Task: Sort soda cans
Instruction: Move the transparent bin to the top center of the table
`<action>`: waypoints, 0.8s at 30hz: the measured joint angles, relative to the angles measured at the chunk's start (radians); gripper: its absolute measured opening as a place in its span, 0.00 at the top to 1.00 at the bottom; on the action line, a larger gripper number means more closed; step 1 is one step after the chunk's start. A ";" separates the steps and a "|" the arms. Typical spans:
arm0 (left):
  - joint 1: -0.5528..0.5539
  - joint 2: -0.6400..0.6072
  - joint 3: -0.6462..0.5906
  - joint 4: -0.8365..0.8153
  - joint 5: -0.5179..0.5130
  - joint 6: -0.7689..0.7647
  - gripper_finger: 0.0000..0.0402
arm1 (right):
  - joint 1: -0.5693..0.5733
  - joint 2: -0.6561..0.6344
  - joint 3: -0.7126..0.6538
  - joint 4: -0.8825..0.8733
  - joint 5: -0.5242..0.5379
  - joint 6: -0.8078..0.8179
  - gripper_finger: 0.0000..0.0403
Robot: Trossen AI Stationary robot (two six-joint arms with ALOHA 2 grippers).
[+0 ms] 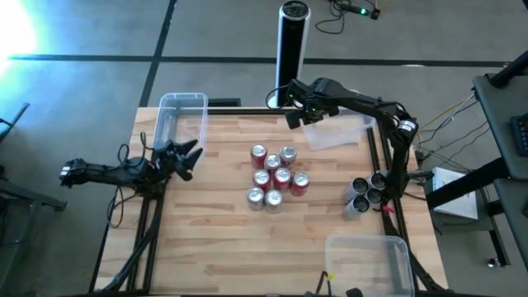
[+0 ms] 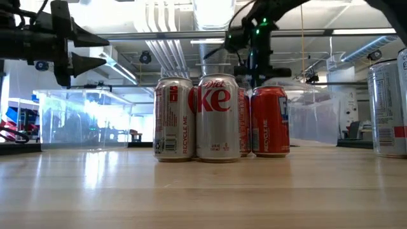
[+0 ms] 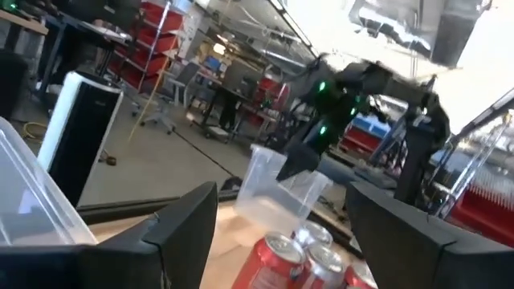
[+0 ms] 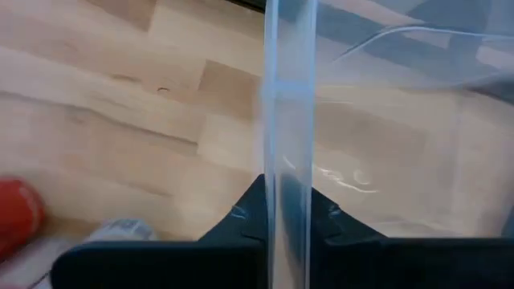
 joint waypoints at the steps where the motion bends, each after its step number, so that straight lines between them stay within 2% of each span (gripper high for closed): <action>1: 0.000 0.010 0.000 0.000 0.007 0.000 0.35 | 0.013 -0.015 0.000 -0.006 -0.001 -0.001 0.95; 5: 0.000 0.055 0.000 0.000 0.007 0.000 0.35 | 0.082 -0.074 0.000 0.006 0.001 -0.025 0.96; 10: 0.001 0.100 0.000 0.002 0.007 0.000 0.35 | 0.164 -0.119 0.000 0.078 0.051 -0.188 0.96; 15: 0.001 0.126 0.000 0.015 -0.003 -0.003 0.35 | 0.185 -0.110 0.000 0.214 0.059 -0.449 0.96; 20: 0.001 0.139 0.000 0.077 -0.014 -0.004 0.35 | 0.185 -0.047 0.000 0.326 -0.018 -0.767 0.96; 24: 0.001 0.138 0.000 0.090 -0.014 -0.048 0.35 | 0.185 -0.001 0.000 0.326 -0.081 -0.935 0.96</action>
